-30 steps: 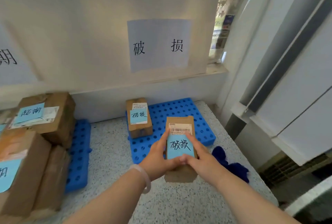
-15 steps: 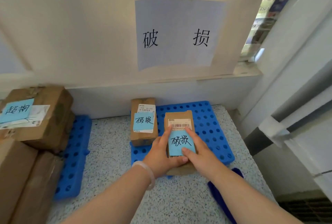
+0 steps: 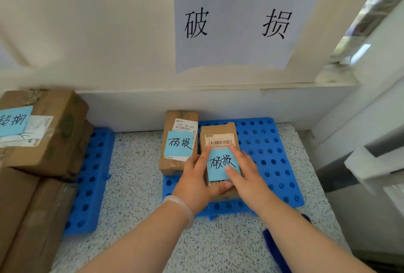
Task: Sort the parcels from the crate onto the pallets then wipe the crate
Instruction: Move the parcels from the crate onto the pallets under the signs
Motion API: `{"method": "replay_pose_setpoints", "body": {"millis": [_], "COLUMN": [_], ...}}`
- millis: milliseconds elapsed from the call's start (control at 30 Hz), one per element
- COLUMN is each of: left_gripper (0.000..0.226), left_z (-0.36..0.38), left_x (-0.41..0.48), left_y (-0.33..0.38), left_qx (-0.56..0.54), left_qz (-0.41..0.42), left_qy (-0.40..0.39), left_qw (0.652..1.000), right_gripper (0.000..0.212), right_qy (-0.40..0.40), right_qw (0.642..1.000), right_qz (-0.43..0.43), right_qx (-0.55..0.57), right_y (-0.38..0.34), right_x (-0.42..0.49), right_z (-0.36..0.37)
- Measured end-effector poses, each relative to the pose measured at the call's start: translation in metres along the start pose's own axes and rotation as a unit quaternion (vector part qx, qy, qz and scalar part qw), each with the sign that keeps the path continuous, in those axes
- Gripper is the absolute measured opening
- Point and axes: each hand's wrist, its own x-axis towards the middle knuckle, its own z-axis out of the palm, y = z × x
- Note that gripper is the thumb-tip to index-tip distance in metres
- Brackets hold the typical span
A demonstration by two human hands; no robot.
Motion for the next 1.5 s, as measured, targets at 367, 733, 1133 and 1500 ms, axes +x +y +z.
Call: {"method": "replay_pose_setpoints", "body": {"millis": [367,733,1133,1500], "left_gripper": [0.077,0.077,0.078,0.088], "left_z": [0.007,-0.008,-0.028,-0.029], "left_x": [-0.075,-0.049,-0.001,-0.04], "left_y": [-0.033,-0.023,-0.016,0.0], "left_qx": [0.214,0.332,0.343,0.385], "left_qz": [0.145,0.103,0.074,0.12], "left_qy": [-0.018,-0.018,-0.007,-0.004], "left_qw": [0.966,0.938,0.936,0.915], "right_gripper": [0.071,0.084,0.091,0.096], "right_qy": [0.082,0.03,0.015,0.052], "right_qw": [0.936,0.912,0.908,0.903], "right_qz": [-0.111,-0.088,-0.104,-0.11], "right_qx": [-0.324,-0.399,-0.405,-0.412], "right_y": [0.031,0.01,-0.001,0.002], "right_x": [-0.079,-0.056,0.001,-0.061], "right_z": [0.034,0.03,0.025,0.017]}}
